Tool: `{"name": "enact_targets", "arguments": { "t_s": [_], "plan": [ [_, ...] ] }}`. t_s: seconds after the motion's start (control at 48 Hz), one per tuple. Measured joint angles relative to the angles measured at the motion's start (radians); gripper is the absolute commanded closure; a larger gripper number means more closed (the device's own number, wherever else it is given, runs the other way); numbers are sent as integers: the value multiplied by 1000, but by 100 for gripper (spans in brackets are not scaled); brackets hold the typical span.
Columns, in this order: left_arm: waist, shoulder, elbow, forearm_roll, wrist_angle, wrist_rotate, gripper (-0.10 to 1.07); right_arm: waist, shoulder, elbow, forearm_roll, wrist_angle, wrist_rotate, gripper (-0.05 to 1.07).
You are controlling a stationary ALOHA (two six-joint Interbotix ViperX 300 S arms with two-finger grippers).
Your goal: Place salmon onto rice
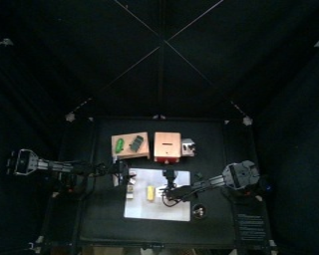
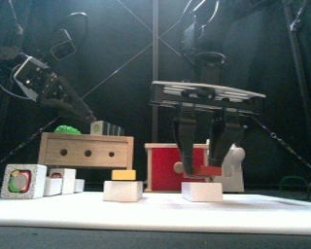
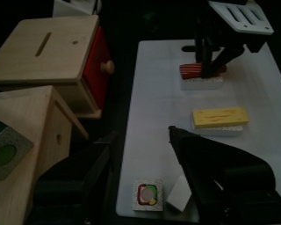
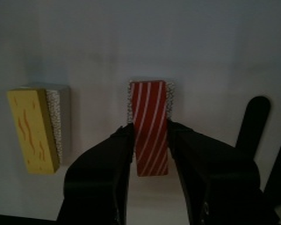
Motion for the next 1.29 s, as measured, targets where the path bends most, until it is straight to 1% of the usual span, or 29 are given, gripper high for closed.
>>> {"name": "enact_targets", "arguments": {
  "t_s": [0.167, 0.458, 0.792, 0.917, 1.125, 1.292],
  "plan": [
    [0, 0, 0, 0, -2, 0, 11, 0, 0, 0, -2, 0, -2, 26],
    [0, 0, 0, 0, 0, 0, 11, 3, 0, -8, -5, 8, -8, 25],
    [0, 0, 0, 0, -2, 0, 11, 15, -2, -37, -17, 92, -17, 27],
    [0, 0, 0, 0, -2, 0, 11, 18, -2, -37, -18, 97, -17, 30],
    [0, 0, 2, 0, -2, 0, 11, 18, -2, -37, -18, 98, -18, 43],
    [0, 0, 2, 0, -2, 0, 11, 18, -2, -37, -20, 98, -18, 49]
  ]
}}
